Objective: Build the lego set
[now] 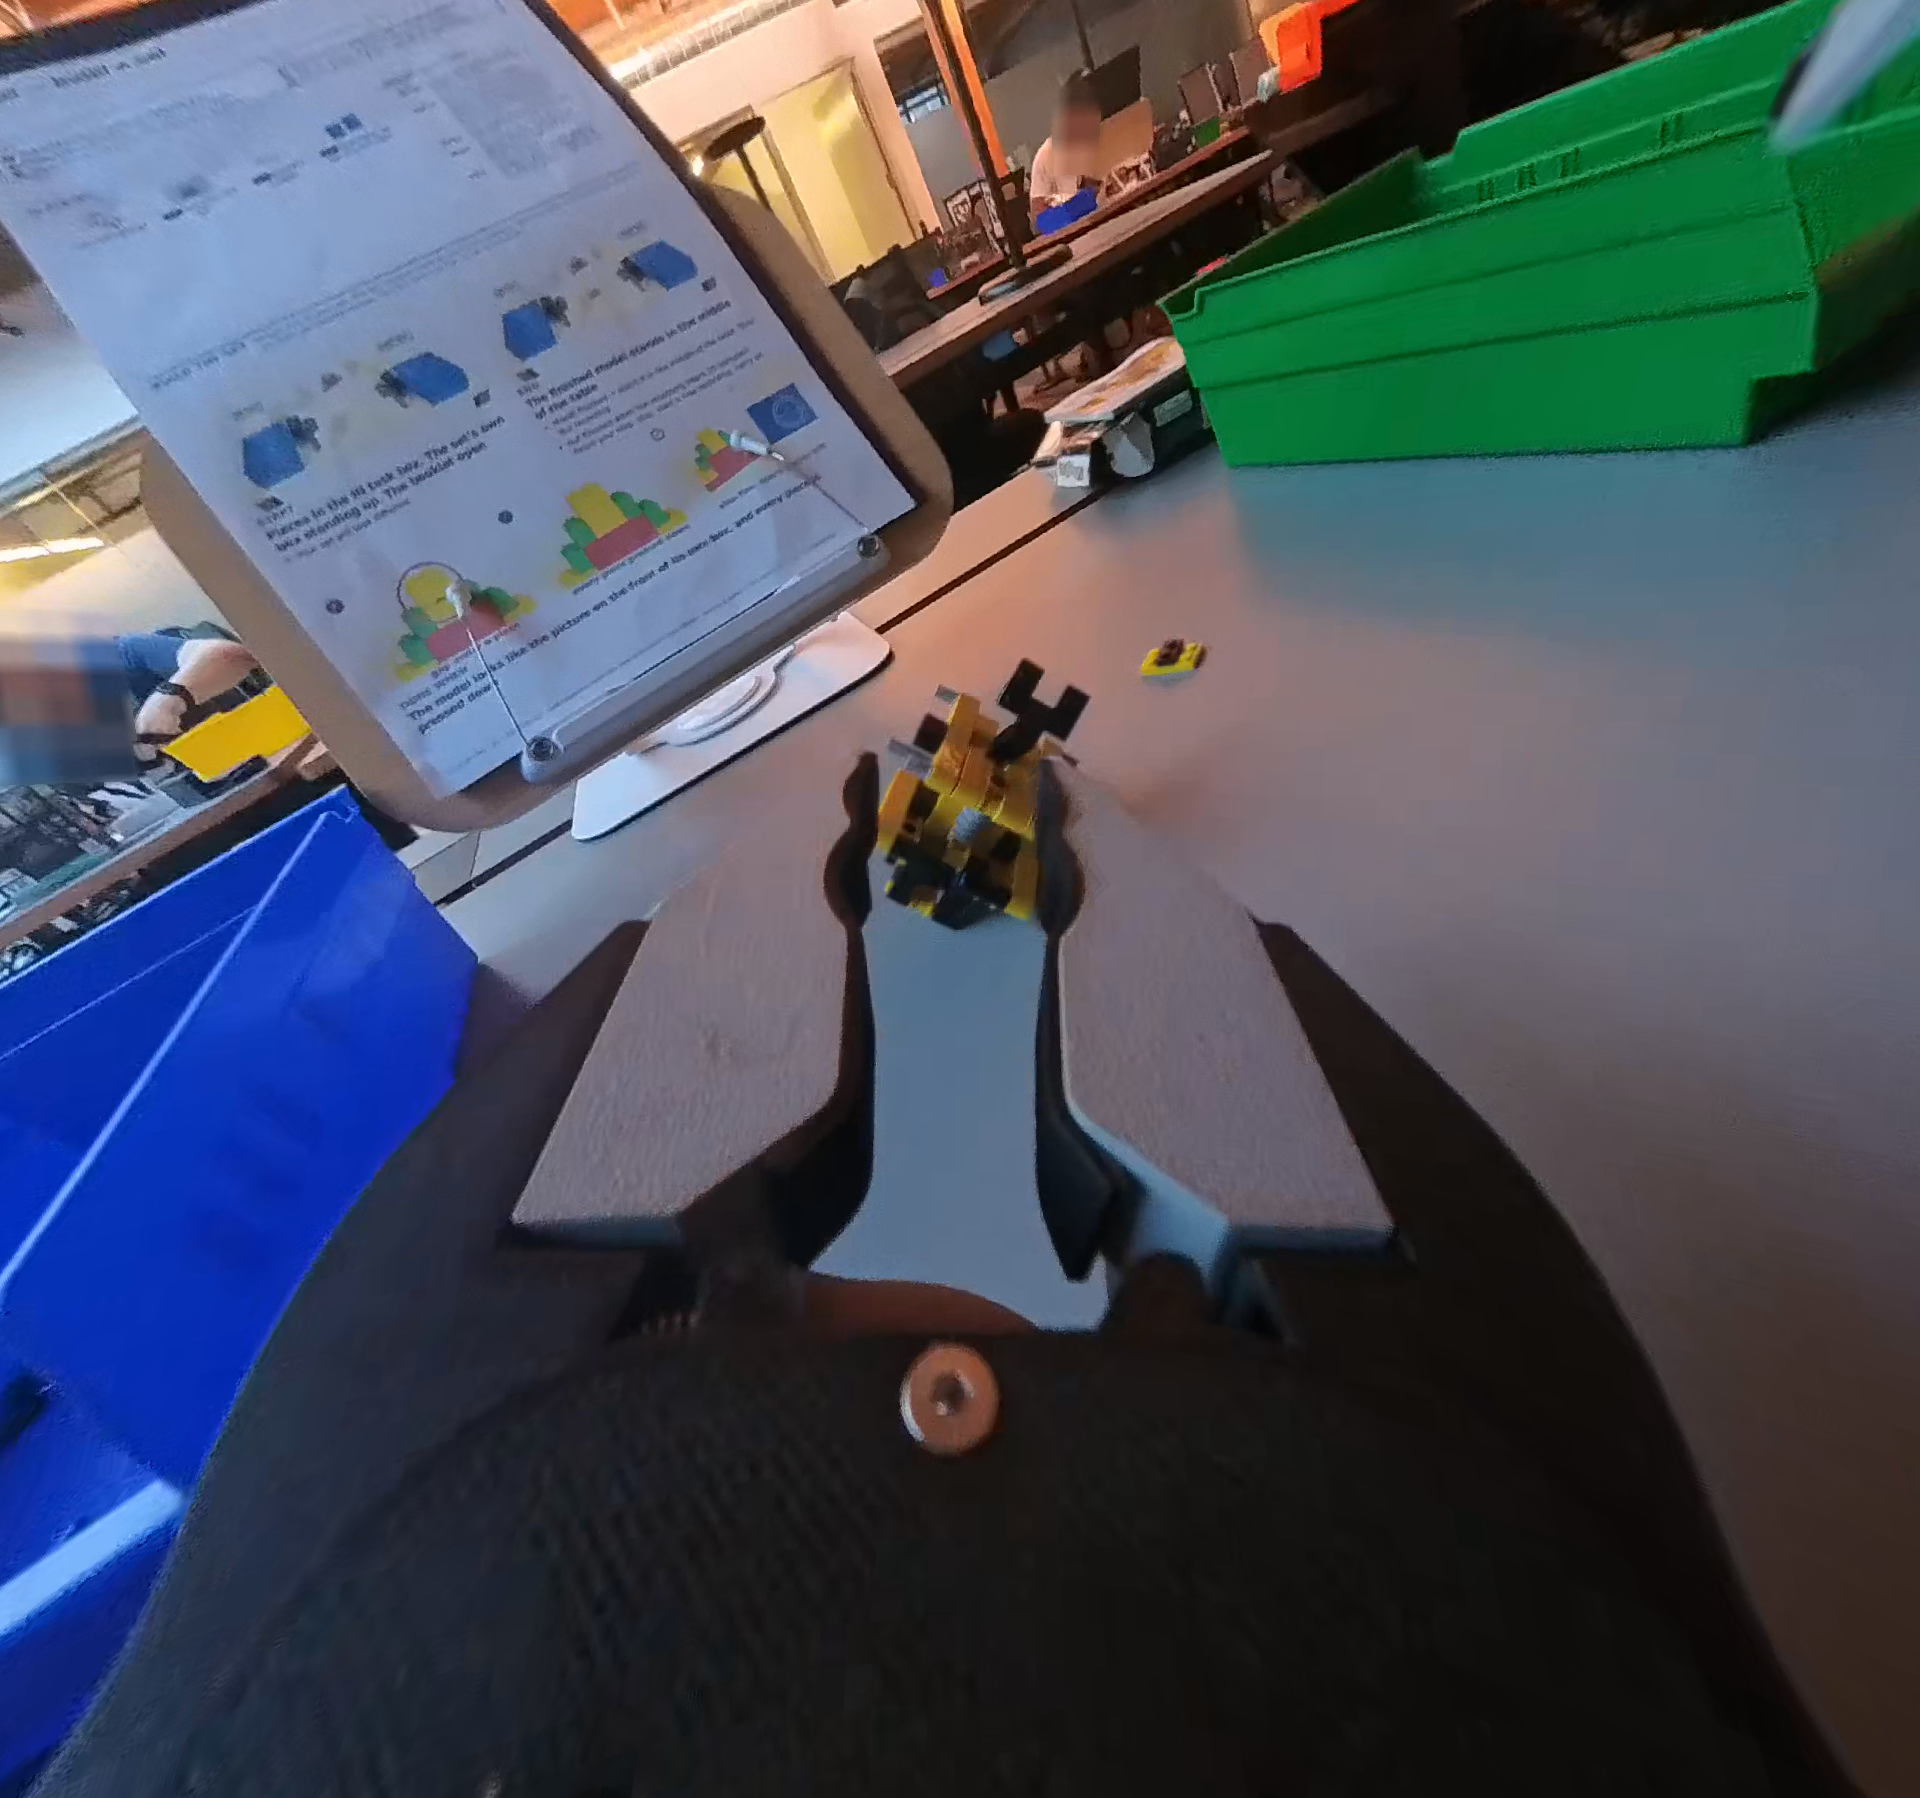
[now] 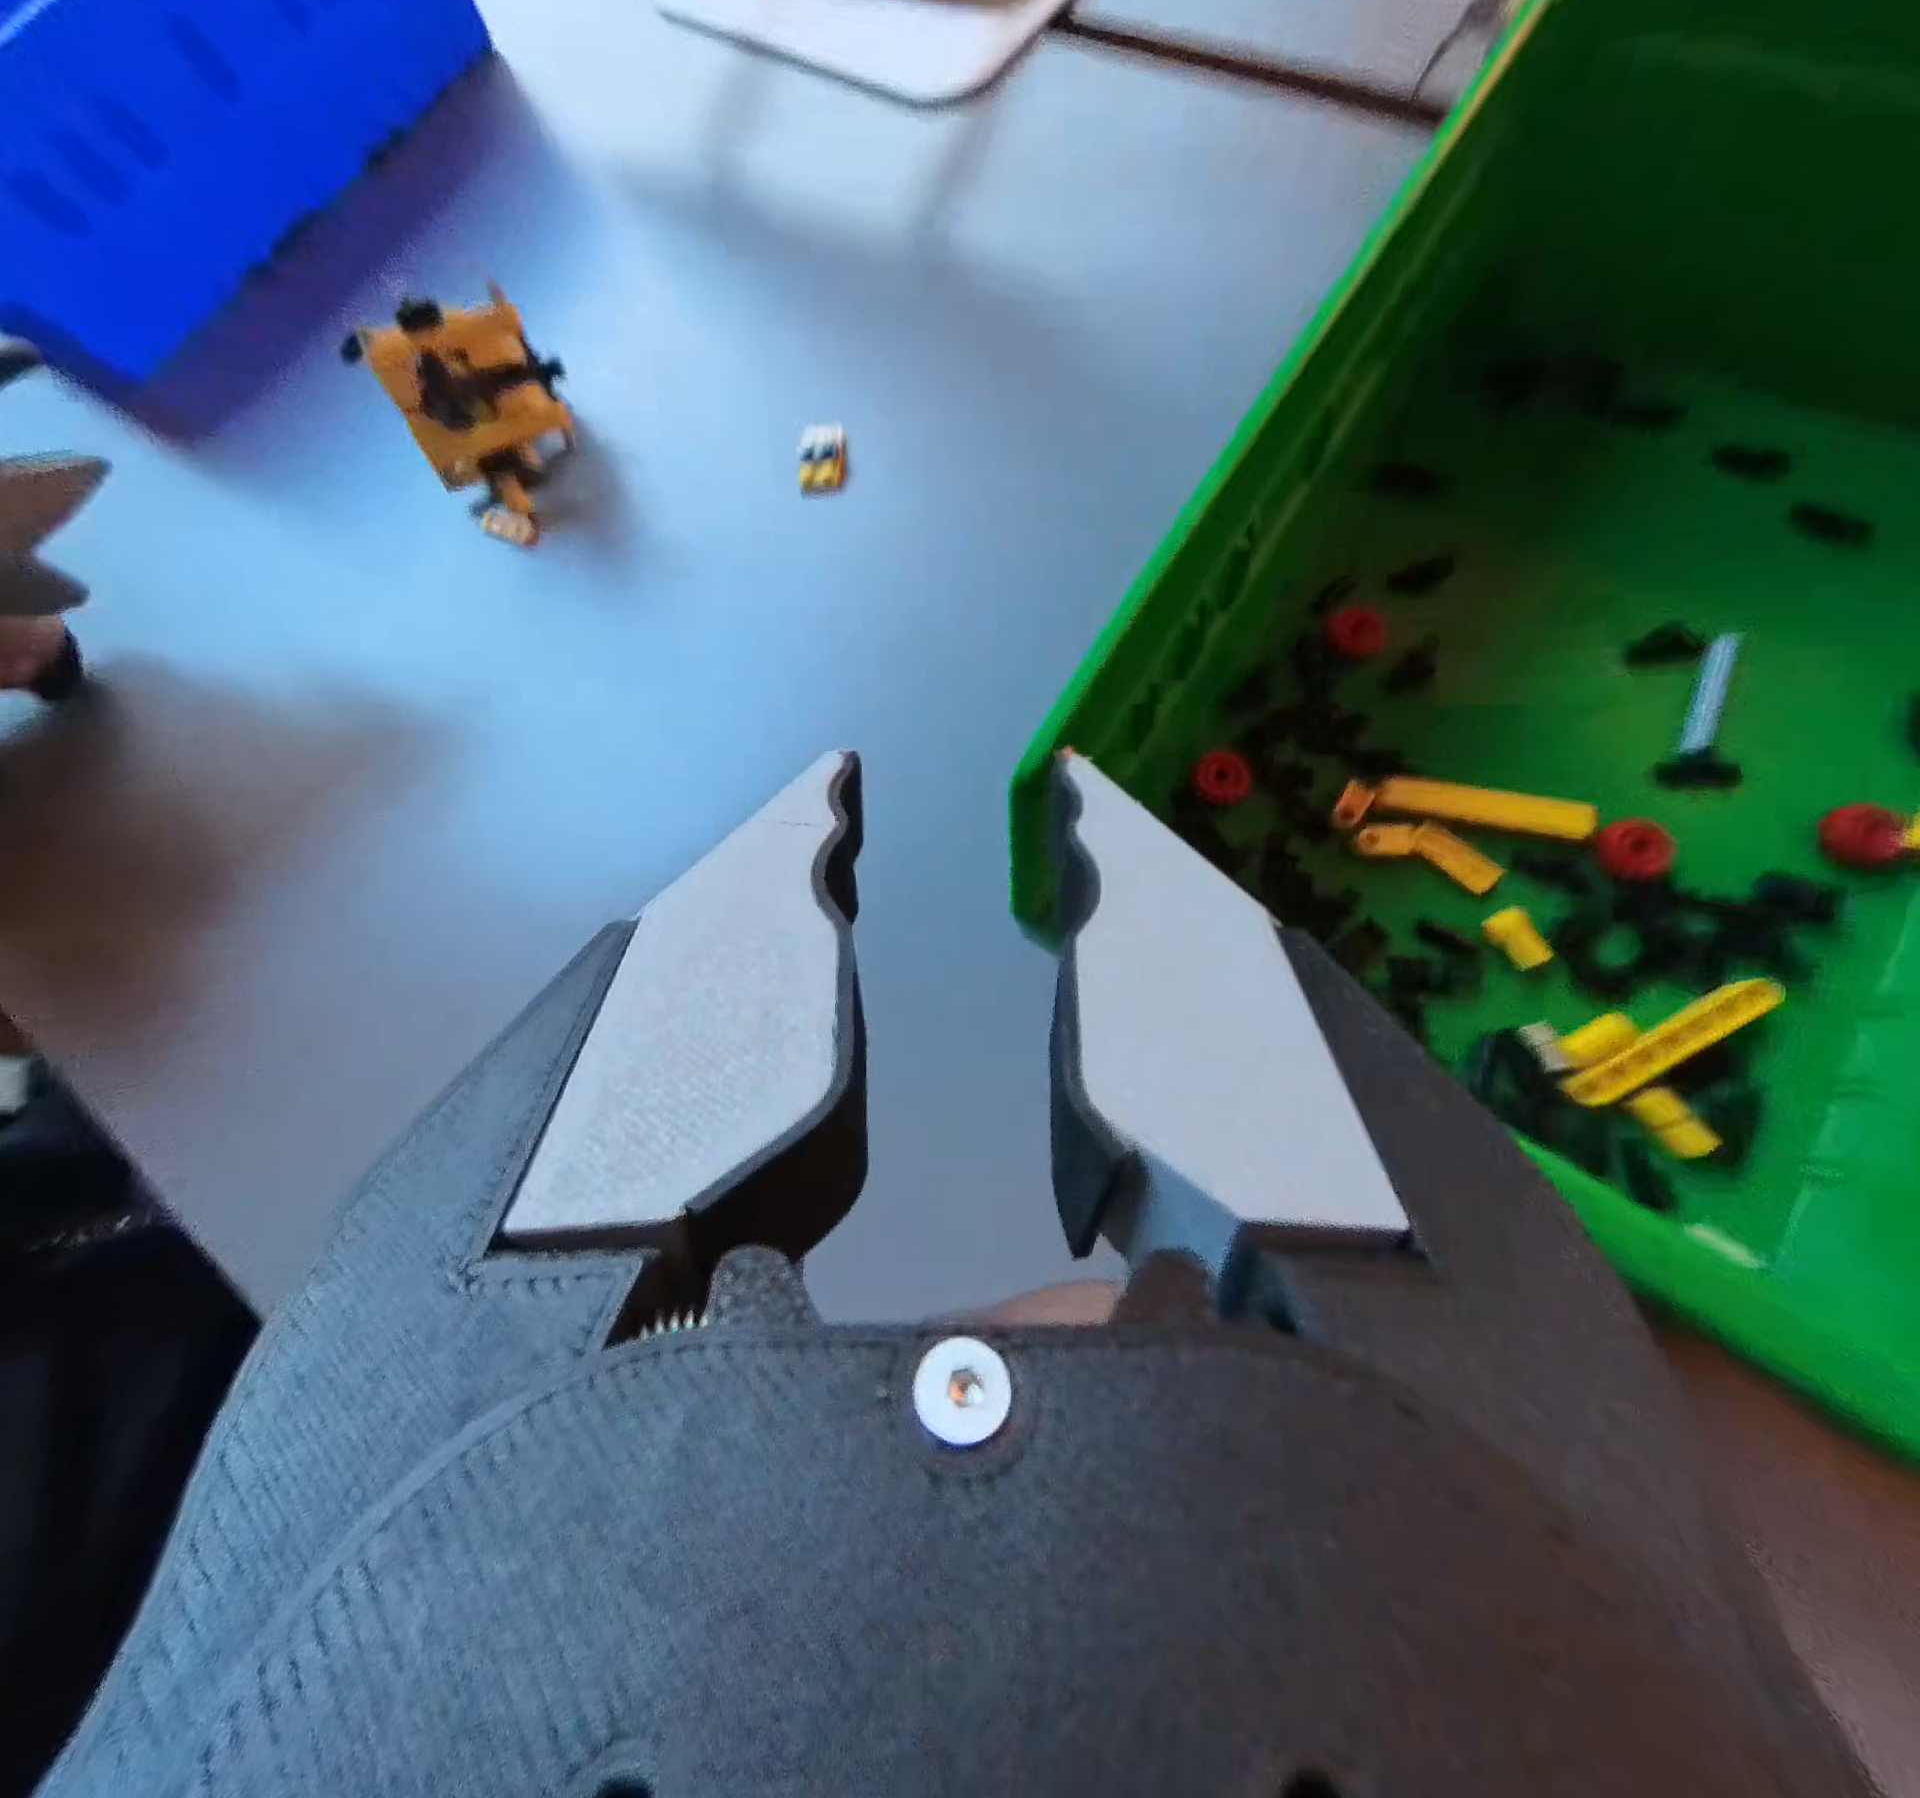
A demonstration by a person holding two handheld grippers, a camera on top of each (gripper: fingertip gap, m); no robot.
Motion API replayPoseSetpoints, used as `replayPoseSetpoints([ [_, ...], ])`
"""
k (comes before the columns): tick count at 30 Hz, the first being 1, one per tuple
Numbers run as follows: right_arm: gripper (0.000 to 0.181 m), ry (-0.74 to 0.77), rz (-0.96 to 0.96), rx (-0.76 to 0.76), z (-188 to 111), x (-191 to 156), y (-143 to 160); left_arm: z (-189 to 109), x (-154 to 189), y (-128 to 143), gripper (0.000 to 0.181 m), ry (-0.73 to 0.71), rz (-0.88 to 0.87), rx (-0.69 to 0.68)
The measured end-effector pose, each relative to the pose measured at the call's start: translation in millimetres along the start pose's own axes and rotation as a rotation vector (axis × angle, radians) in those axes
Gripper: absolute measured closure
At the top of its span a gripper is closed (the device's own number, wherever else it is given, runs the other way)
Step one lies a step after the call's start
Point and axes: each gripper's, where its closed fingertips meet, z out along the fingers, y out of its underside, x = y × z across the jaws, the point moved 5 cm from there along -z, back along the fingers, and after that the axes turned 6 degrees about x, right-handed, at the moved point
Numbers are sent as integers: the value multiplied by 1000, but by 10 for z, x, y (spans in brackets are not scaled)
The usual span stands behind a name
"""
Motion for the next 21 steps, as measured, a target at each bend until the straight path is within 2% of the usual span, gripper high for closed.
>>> replayPoseSetpoints([
  [3, 145, 208, -89, 154, -151, -73, -414, -27, -69, 66, 155, 16, 38, -25],
  [4, 150, 212, -123, 230, -176, -209, -552, -22, -73, 84, 155, 32, 49, -34],
  [5, 150, 151, -148, 293, -131, -421, -651, 1, -59, 96, 154, 60, 54, -45],
  [7, 152, -39, -156, 317, 208, -890, -683, 97, -28, 83, 154, 121, 80, -66],
  [9, 153, -111, -171, 203, 789, -1140, -527, 240, -57, 2, 152, 154, 122, -71],
  [12, 153, 82, -251, 59, 1583, -880, -350, 466, -151, -141, 152, 219, 128, -46],
  [13, 144, 104, -246, -7, 1774, -777, -282, 520, -152, -157, 151, 262, 121, -52],
  [15, 121, 41, -185, -166, 2045, -705, -110, 590, -164, -177, 151, 308, 99, -39],
  [17, 137, 78, -194, -138, 2154, -583, -141, 607, -173, -145, 152, 311, 82, 7],
  [18, 139, 65, -195, -134, 2185, -563, -156, 600, -160, -99, 153, 313, 69, 9],
  [19, 149, 38, -196, -129, 2210, -570, -171, 580, -128, -64, 153, 327, 68, -21],
  [20, 169, 25, -217, -123, 2224, -574, -180, 547, -88, -78, 149, 347, 87, -37],
  [21, 169, 18, -251, -120, 2228, -582, -178, 512, -59, -117, 150, 346, 104, -3],
])
